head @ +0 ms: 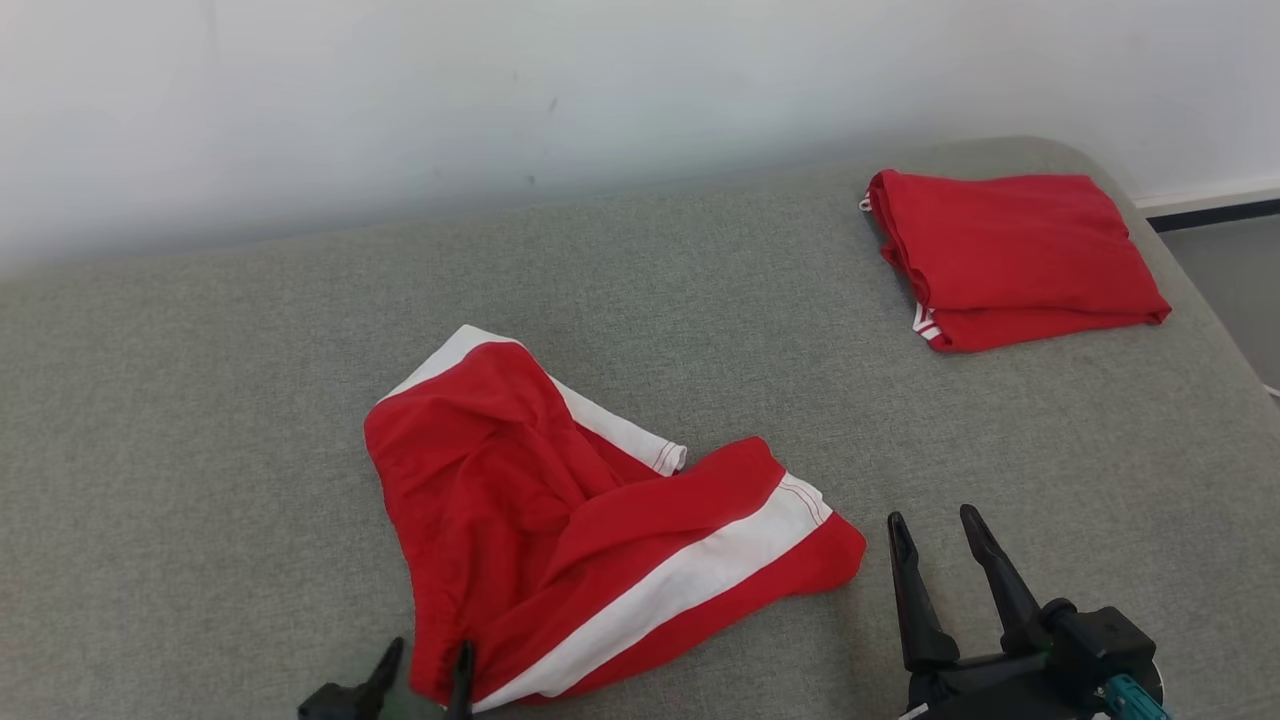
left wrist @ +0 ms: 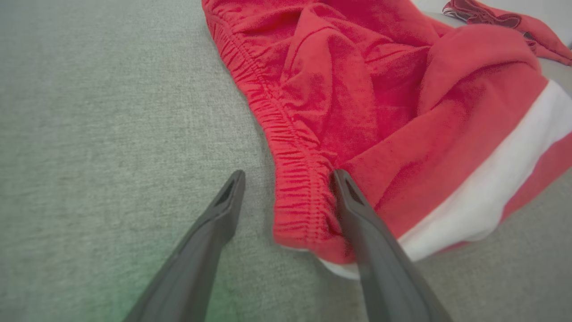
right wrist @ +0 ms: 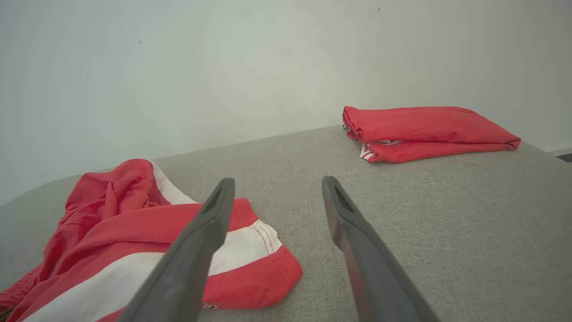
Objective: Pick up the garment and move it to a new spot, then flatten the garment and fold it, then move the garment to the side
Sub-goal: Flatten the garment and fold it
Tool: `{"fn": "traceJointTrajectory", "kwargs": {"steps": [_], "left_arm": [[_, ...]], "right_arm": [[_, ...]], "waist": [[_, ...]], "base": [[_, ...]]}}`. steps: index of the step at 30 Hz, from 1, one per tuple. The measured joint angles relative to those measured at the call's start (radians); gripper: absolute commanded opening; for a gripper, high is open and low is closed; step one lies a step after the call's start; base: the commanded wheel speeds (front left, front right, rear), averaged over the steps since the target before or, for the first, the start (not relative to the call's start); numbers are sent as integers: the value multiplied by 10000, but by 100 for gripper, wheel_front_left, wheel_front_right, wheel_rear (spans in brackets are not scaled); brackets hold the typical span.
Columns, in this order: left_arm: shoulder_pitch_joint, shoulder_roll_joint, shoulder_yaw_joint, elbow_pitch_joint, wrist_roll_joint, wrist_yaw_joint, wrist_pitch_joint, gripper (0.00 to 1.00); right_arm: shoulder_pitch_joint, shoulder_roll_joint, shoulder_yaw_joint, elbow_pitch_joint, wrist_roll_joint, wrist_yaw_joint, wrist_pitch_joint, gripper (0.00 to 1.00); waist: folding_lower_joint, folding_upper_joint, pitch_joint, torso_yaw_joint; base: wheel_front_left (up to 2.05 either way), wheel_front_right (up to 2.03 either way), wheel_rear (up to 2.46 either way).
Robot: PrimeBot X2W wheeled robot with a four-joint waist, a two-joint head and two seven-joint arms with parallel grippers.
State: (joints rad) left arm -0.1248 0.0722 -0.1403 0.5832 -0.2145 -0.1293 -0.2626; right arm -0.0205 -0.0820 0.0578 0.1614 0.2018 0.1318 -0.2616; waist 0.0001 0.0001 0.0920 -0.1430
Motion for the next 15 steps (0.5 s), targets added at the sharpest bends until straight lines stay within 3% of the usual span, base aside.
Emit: {"fn": "traceJointTrajectory", "kwargs": {"steps": [1, 2, 4, 15], "left_arm": [[-63, -2, -115, 144, -82, 0, 0, 100], [-125, -12, -249, 307, -155, -2, 0, 77], [-258, -10, -571, 516, -313, 0, -2, 0], [145, 188, -539, -1312, -376, -19, 0, 0]], "right_arm": [[0, 4, -15, -4, -2, 0, 0, 100], [0, 10, -42, -2, -2, 0, 0, 100], [0, 25, -77, -38, -4, 0, 0, 100], [103, 73, -130, -188, -71, 0, -4, 100]], "waist": [[0, 0, 23, -28], [0, 0, 41, -46], [0, 0, 55, -44], [0, 0, 8, 496]], "base": [[0, 0, 0], [0, 0, 0], [0, 0, 0], [0, 0, 0]]}}
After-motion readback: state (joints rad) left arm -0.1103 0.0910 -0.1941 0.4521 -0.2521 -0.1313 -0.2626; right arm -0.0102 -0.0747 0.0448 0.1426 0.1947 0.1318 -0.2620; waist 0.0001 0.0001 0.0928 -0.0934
